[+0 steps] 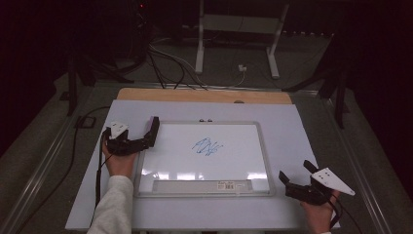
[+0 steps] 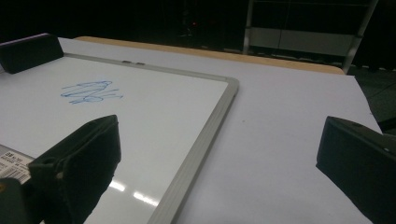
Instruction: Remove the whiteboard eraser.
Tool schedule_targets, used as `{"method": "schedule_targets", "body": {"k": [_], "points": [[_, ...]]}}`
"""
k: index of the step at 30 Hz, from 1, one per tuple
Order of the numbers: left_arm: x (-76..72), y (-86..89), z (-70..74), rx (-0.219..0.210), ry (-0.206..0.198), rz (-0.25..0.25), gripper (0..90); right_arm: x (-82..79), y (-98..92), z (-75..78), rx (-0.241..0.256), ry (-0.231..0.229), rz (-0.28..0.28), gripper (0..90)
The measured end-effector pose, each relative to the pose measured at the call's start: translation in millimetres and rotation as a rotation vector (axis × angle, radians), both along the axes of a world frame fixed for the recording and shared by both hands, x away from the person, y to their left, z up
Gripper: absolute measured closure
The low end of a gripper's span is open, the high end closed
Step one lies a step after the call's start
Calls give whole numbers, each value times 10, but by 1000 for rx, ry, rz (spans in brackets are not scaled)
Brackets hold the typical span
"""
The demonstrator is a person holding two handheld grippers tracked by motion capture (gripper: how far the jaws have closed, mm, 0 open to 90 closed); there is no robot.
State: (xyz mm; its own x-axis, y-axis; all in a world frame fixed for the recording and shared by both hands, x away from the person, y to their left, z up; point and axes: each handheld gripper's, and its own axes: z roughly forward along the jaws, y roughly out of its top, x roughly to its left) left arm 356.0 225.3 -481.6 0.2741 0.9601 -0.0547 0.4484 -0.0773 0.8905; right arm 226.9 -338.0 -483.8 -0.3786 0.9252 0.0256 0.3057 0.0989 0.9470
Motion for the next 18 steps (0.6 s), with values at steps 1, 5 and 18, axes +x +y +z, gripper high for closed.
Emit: {"method": "schedule_targets", "body": {"k": [1,5,18], "points": [[11,0,-7,-2,5,2,14,0,1,0,0,0,1,2],[48,-1,-31,-11,25,13,14,2,-1,0,0,1,0,2],[174,-9,-39,-23,106,18,75,-1,-4,4,3,-2,0,2]]}}
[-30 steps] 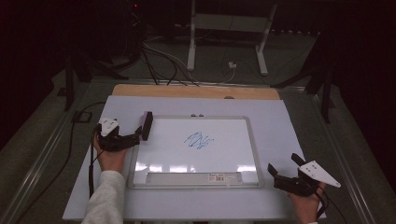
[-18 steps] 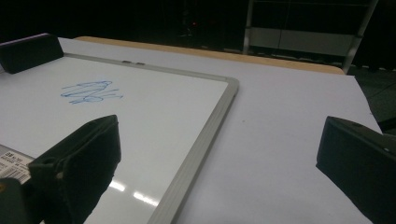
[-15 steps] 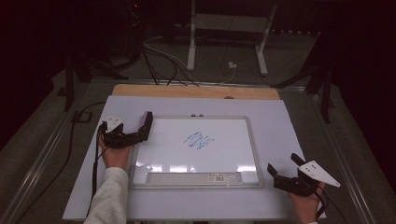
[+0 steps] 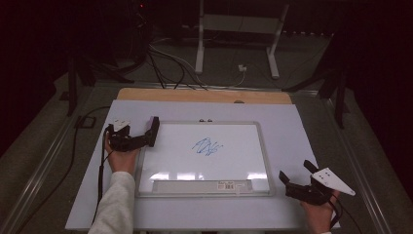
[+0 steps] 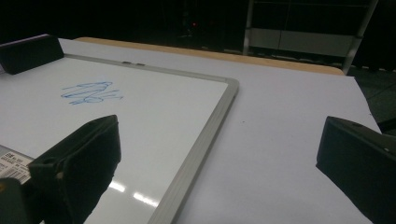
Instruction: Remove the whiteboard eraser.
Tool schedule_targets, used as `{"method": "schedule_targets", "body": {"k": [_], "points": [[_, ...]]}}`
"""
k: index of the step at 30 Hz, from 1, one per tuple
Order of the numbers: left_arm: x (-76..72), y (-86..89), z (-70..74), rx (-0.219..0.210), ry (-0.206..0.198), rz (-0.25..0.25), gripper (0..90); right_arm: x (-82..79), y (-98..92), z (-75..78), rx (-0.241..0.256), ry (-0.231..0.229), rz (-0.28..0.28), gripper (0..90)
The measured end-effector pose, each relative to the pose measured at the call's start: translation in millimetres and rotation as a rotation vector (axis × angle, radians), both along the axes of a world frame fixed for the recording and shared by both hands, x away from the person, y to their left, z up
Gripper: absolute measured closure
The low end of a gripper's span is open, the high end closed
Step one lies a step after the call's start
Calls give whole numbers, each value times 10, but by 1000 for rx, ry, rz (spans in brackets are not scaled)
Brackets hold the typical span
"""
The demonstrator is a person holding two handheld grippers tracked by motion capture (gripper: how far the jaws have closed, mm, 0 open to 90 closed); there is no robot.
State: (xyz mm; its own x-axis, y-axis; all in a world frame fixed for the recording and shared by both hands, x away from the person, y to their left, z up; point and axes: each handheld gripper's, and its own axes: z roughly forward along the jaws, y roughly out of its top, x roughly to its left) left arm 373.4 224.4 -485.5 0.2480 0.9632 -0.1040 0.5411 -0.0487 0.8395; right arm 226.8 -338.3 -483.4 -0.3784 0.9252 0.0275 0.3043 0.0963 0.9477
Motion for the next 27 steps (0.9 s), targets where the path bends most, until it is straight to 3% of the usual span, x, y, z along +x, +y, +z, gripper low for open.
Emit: {"method": "schedule_targets", "body": {"k": [5,11,23,27], "points": [[43,-15,-9,19,17,52,137,-2,-5,3,1,-2,0,2],[69,-37,-67,36,63,43,168,0,-8,2,1,-1,0,2],[102,-116,-125,-55,98,-25,217,-5,-2,6,0,-2,0,2],[106,-153,-145,-84,108,-52,270,-5,-12,7,4,-3,-2,2]]}}
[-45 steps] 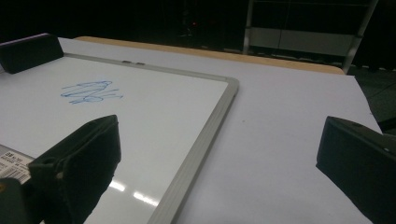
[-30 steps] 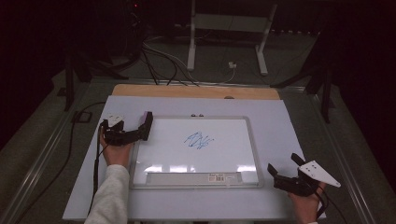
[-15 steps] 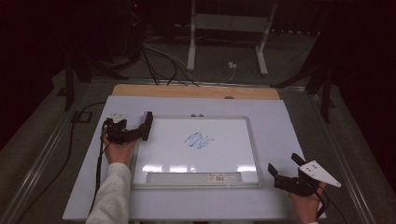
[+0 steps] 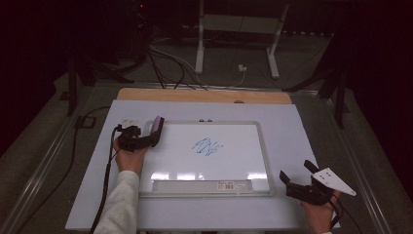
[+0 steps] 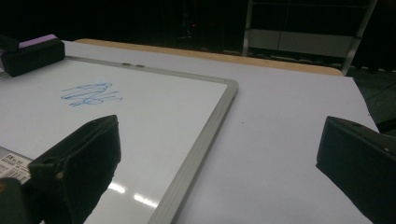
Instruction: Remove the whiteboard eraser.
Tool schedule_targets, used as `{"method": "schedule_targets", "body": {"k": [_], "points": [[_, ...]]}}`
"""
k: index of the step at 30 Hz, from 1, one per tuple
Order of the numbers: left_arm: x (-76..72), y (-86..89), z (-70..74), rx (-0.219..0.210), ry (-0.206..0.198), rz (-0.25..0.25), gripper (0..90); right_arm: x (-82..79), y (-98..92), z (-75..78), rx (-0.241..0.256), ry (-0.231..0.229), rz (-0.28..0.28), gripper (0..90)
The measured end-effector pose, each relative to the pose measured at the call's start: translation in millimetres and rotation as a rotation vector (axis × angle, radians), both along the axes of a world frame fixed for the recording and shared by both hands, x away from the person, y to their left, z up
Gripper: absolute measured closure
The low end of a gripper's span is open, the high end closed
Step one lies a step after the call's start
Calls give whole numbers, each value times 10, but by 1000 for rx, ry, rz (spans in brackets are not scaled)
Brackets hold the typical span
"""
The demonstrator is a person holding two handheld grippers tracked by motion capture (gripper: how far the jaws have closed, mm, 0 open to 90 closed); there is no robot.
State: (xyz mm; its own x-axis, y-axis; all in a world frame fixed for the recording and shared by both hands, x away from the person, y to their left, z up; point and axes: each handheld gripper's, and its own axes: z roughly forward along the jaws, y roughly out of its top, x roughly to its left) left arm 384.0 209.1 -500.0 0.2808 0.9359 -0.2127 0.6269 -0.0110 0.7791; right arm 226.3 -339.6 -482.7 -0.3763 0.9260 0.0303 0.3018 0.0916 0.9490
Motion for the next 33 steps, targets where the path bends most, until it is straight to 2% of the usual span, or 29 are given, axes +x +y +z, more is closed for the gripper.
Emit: {"method": "schedule_targets", "body": {"k": [6,10,12,20,25,30,33], "points": [[5,-17,-22,-23,12,-20,315,-1,-3,1,0,-2,0,2],[14,-47,-75,-6,37,-32,351,0,-1,2,0,-1,1,2],[11,-44,-87,-6,37,-35,396,-2,-4,4,0,-4,0,2],[18,-23,-83,-18,53,-39,407,0,-8,4,0,-5,0,2],[20,-26,-85,-11,49,-43,405,-2,-2,4,1,-4,2,2],[27,-41,-117,15,62,-41,389,0,-4,3,1,-1,2,2],[18,-51,-110,29,45,-33,408,0,-4,3,1,-1,2,2]]}}
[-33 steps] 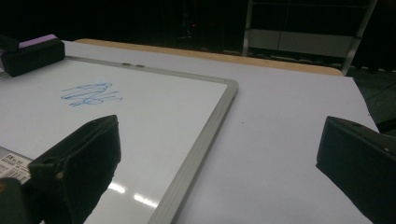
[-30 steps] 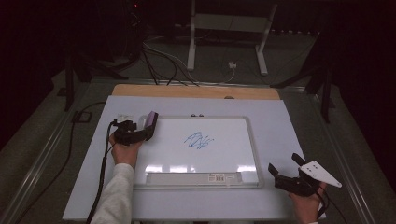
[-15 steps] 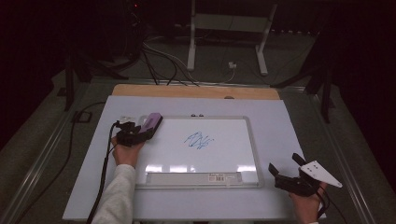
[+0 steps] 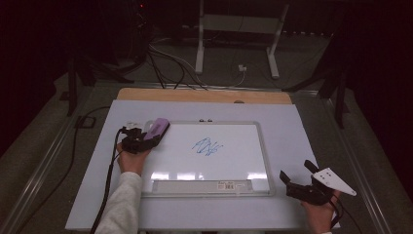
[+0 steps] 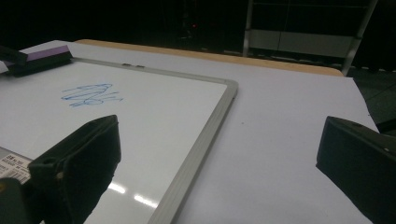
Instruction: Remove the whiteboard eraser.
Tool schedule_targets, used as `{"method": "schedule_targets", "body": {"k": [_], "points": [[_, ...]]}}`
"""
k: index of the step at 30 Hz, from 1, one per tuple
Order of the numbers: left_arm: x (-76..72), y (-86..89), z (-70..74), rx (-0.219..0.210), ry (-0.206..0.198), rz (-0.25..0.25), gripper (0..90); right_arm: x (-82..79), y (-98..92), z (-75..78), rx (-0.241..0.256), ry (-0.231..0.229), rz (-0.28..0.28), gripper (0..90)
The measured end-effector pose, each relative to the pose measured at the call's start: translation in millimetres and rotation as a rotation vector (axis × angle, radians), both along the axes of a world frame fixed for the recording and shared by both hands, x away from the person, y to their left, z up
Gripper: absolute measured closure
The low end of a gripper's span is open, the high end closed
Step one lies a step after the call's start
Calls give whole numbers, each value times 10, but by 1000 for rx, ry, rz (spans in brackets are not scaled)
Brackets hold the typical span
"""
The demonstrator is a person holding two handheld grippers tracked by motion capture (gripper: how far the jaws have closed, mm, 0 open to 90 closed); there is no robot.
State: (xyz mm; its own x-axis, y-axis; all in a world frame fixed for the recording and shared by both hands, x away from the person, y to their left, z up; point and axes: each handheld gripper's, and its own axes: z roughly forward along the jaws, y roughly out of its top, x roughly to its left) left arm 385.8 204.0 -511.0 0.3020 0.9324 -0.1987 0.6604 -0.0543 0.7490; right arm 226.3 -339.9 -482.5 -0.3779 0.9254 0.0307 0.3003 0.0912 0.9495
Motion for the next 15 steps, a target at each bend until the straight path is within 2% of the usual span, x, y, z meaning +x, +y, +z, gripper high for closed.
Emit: {"method": "schedule_targets", "body": {"k": [4,15], "points": [[1,21,15,-17,0,1,413,2,-5,-2,1,0,0,2],[-58,42,117,-19,-30,-11,415,-1,0,1,0,-2,-1,2]]}}
